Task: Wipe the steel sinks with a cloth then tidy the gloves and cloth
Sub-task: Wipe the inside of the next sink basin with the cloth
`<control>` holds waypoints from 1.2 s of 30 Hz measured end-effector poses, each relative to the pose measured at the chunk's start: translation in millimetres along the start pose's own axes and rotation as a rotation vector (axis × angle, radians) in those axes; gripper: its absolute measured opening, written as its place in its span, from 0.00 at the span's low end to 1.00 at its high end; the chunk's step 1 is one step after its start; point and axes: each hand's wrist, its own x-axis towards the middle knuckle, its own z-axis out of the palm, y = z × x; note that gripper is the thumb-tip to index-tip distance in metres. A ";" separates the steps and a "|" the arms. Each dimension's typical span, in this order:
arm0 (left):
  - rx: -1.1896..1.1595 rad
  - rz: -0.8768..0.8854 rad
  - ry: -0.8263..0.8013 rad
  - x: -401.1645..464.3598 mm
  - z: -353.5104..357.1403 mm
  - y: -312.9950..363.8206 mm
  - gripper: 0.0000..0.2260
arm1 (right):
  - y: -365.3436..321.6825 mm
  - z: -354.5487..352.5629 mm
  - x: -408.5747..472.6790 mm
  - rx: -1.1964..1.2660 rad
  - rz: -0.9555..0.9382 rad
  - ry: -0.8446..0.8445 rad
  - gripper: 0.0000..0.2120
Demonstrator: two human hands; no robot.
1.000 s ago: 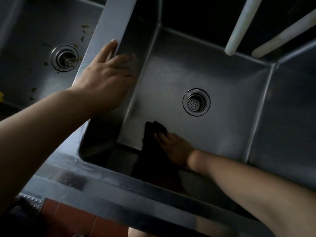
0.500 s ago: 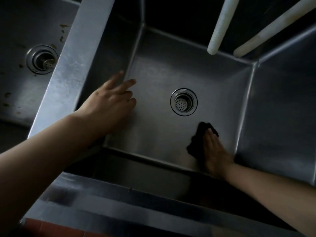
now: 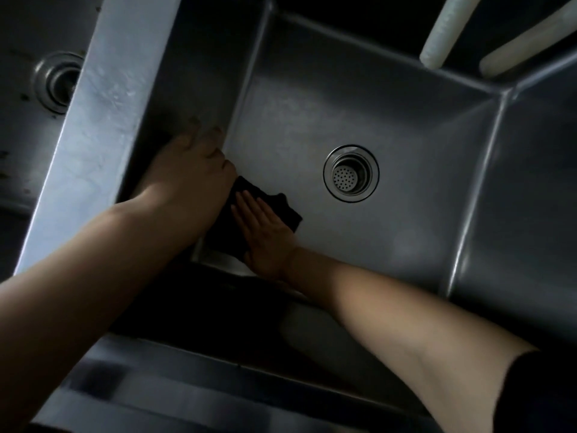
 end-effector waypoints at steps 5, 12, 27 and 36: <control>-0.032 0.019 0.055 -4.3 0.1 -0.3 0.19 | 43.0 2.3 -61.1 0.066 0.131 0.014 0.38; -0.128 0.052 0.212 5.1 -12.3 3.2 0.18 | 138.3 13.7 -170.7 0.017 0.661 -0.042 0.37; -0.314 -0.218 0.046 31.6 5.1 12.2 0.08 | 78.3 14.0 -99.4 0.025 0.460 0.044 0.38; -0.345 -0.337 0.056 36.0 9.0 10.8 0.09 | 83.5 -22.5 39.1 -0.025 0.274 0.057 0.37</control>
